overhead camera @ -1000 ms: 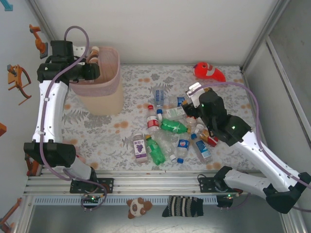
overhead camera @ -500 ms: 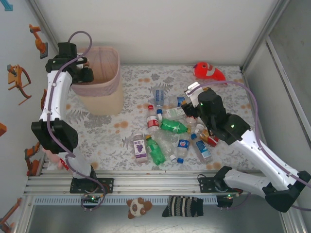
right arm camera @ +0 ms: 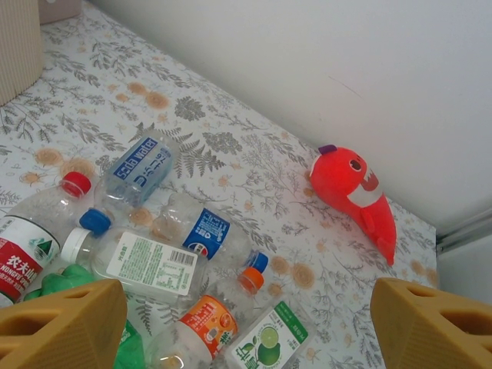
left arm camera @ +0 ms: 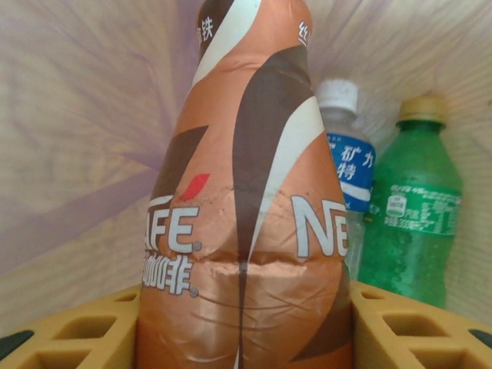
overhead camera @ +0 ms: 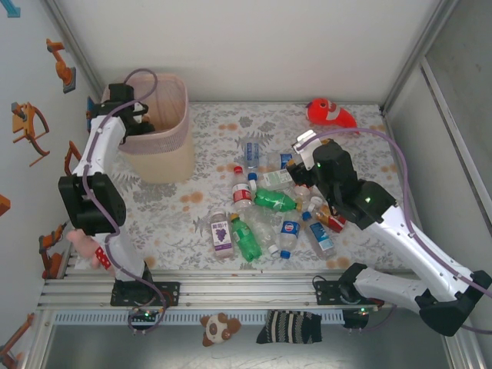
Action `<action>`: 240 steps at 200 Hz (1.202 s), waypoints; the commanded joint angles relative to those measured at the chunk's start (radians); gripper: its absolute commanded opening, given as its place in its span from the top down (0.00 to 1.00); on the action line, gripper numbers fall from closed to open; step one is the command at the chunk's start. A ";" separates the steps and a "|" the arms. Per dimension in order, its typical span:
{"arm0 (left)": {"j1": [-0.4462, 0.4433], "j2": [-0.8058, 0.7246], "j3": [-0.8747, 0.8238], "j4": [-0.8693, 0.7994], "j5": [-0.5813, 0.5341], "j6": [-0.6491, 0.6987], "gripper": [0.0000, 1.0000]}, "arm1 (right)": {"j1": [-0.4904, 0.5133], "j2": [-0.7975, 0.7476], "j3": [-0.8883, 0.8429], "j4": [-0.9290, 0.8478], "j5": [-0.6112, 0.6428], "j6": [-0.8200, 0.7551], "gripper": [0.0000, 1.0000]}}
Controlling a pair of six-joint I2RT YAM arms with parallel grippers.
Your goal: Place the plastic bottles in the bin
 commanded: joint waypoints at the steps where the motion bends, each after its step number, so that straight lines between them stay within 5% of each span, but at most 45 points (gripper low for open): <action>1: -0.001 0.021 -0.027 0.032 0.037 -0.024 0.44 | -0.008 -0.013 0.001 -0.014 -0.003 0.020 0.18; 86: -0.002 -0.019 -0.028 0.049 0.100 -0.040 0.27 | -0.044 0.033 0.015 -0.067 -0.080 0.097 0.15; 159: -0.003 -0.117 0.027 0.033 0.223 -0.067 0.27 | -0.111 0.165 0.056 -0.123 -0.099 0.268 0.15; 240: -0.001 -0.241 0.121 0.010 0.385 -0.093 0.26 | -0.263 0.237 0.047 -0.140 -0.297 0.441 0.20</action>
